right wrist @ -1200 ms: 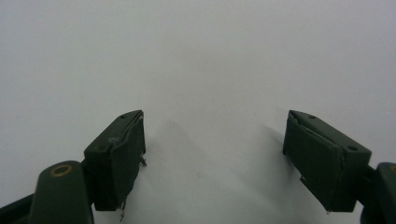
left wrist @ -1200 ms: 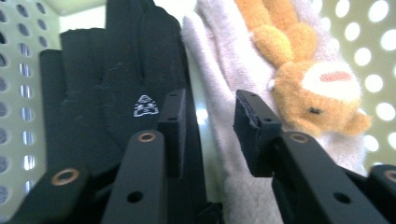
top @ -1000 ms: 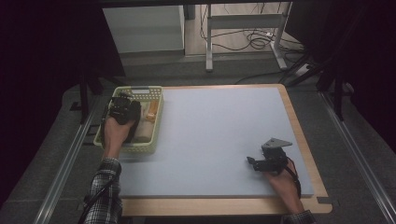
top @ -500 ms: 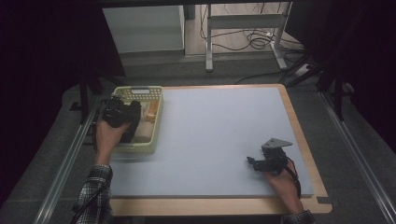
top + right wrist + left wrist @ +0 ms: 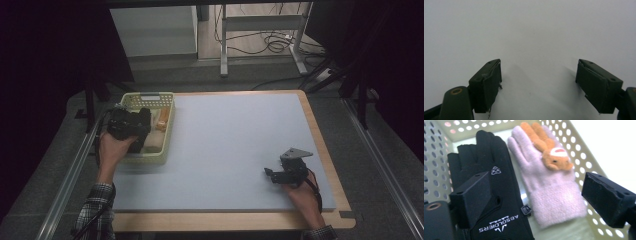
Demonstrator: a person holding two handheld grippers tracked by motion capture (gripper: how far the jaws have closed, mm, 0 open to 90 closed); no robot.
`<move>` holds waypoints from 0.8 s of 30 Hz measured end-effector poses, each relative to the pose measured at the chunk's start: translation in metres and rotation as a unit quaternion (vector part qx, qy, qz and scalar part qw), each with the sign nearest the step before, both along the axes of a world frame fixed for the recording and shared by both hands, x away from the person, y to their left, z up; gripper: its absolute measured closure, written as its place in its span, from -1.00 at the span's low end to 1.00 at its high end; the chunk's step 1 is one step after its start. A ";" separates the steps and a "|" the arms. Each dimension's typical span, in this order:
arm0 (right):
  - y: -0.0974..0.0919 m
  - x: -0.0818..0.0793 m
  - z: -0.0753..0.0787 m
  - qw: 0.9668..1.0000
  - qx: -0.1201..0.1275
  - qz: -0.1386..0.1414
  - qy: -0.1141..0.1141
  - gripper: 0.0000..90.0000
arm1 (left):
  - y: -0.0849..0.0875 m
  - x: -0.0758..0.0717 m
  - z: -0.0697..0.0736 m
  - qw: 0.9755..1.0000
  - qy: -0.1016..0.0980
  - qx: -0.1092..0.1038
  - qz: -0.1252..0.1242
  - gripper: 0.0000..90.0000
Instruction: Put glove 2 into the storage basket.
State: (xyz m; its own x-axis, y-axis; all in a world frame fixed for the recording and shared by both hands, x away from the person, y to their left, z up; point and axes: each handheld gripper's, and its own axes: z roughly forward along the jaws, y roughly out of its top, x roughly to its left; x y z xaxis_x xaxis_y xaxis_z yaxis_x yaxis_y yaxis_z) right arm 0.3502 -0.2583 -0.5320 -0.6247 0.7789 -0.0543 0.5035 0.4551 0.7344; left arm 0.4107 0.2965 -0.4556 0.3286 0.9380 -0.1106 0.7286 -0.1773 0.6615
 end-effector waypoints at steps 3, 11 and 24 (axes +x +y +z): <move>0.000 0.000 0.000 1.000 0.000 0.000 0.000 -0.54 | -0.005 -0.004 0.004 1.000 -0.008 0.002 -0.013 -0.87; 0.000 0.000 0.000 1.000 0.000 -0.001 0.000 -0.55 | -0.027 -0.021 0.016 0.998 -0.028 0.003 -0.053 -0.94; 0.000 0.000 0.000 1.000 -0.001 0.000 0.001 -0.55 | -0.065 -0.046 0.028 0.991 -0.061 0.003 -0.116 -0.96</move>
State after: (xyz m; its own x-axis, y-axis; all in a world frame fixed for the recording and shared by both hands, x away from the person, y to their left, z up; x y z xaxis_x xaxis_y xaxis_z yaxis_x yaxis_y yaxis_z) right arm 0.3501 -0.2582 -0.5317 -0.6242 0.7793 -0.0552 0.5052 0.4565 0.7324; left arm 0.3651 0.2314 -0.4273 0.5469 0.8356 -0.0514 0.5820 -0.3354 0.7408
